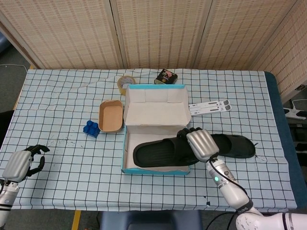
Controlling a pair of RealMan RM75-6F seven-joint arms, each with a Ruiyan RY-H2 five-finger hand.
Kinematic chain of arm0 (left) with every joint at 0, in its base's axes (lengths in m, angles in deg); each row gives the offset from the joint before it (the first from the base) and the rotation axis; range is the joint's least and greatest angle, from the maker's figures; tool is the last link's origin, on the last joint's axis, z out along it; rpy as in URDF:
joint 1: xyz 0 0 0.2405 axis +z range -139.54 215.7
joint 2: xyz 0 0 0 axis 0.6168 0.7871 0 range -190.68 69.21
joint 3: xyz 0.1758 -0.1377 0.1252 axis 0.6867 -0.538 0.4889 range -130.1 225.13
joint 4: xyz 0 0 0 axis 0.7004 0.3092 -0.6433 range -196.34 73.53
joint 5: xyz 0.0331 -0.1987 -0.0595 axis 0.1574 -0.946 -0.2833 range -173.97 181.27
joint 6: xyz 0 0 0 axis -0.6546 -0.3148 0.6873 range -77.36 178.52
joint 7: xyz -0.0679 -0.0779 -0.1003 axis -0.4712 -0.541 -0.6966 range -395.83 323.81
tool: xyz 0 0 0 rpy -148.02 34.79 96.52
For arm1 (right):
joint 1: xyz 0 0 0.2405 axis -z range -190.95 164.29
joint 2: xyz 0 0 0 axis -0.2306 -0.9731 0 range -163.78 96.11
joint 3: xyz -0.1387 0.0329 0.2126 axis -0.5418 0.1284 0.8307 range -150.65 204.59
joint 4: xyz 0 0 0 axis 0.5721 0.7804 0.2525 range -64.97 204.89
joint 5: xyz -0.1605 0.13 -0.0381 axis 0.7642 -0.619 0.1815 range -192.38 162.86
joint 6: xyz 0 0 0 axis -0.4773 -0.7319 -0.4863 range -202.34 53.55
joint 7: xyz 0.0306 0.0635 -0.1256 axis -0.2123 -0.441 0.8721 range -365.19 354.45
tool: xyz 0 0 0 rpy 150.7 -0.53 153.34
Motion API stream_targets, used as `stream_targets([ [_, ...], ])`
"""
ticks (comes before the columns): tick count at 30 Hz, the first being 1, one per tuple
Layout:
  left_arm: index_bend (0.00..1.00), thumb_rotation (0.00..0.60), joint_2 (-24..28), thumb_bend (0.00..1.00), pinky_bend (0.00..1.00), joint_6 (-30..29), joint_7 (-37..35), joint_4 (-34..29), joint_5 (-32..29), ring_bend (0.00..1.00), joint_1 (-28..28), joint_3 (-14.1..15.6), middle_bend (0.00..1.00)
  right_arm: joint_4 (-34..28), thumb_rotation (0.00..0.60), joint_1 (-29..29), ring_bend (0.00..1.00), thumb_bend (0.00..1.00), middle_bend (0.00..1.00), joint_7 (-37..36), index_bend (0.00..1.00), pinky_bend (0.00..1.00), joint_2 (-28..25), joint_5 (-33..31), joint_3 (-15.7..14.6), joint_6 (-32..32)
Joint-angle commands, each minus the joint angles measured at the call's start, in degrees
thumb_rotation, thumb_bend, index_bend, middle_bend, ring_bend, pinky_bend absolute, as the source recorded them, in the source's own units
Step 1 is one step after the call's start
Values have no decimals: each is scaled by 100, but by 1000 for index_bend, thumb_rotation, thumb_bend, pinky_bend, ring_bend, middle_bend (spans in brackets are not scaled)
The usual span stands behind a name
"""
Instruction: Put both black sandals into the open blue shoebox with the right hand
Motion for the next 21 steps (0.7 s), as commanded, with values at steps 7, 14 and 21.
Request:
stream_targets([
  [7,389,600,15,579,550,3,-80,10,-19,393,6,-9,376,775,600,-616,365,0,461,126,590,403,832,-728,-104,49],
  [14,389,600,29,580,550,4,-133,7,-23,393,9,-14,375,1270,600,-753,365,0,461,73,590,404,1197,-822,-393,144],
  [21,389,600,35,580,550,28,-112,-7,-11,393,3,2,375,1529,600,-772,365,0,461,-95,590,404,1339,-752,-516,204],
])
